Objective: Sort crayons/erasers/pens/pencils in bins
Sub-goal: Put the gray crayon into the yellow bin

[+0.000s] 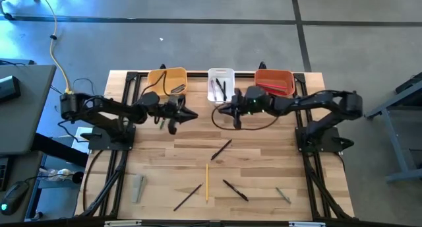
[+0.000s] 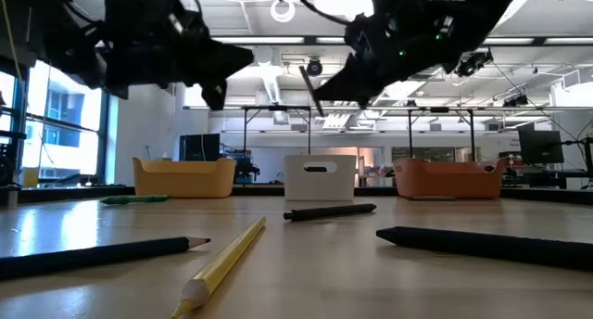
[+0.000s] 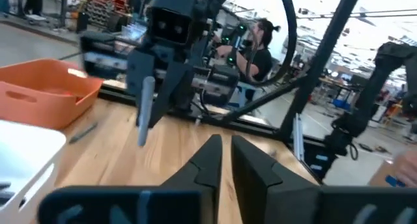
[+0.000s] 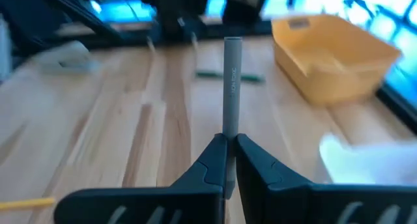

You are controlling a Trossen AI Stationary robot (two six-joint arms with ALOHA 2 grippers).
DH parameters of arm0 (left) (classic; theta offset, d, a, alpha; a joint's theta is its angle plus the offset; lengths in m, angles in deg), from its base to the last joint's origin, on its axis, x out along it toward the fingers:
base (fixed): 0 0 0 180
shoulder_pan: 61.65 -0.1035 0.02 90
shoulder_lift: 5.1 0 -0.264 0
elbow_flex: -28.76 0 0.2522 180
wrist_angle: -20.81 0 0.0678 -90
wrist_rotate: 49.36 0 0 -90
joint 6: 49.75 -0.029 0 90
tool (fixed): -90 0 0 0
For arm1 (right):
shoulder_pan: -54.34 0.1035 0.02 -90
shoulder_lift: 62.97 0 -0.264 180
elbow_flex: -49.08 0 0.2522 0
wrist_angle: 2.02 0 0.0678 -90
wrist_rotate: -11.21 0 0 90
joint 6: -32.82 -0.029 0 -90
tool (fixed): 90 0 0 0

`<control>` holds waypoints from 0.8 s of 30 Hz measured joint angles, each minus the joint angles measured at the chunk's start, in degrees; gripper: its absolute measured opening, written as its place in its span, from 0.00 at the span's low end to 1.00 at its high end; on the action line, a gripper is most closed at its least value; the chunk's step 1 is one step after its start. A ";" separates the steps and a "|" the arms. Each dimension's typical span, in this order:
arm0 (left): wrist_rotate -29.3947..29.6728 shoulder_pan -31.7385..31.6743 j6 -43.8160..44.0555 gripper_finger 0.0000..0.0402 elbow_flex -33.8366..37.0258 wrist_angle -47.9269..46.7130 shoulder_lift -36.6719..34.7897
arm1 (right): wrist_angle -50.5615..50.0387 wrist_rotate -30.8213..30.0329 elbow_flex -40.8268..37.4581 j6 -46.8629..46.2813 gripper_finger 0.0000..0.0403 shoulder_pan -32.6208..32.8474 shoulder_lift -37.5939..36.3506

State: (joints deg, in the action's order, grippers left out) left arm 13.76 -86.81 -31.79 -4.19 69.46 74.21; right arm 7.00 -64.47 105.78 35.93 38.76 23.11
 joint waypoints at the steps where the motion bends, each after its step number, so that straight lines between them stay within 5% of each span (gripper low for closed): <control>1: 1.03 0.59 -0.34 0.08 -0.96 -0.03 0.89 | 3.47 1.90 0.00 0.54 0.01 -0.69 1.40; 6: 7.04 2.08 -1.37 0.19 -5.14 0.52 4.15 | 15.26 7.19 0.00 0.82 0.01 -2.22 6.91; 14: 12.12 2.35 -2.42 0.34 -6.57 -0.15 5.25 | 19.68 8.88 -0.04 0.36 0.01 -2.42 8.87; 24: 17.33 4.76 -4.75 0.38 -7.36 -2.49 5.25 | 21.24 10.24 -0.02 -0.10 0.01 -1.53 8.86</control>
State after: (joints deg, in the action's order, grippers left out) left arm 31.09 -82.05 -36.55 -11.55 66.97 79.45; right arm 28.23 -54.23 105.76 35.82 37.23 31.97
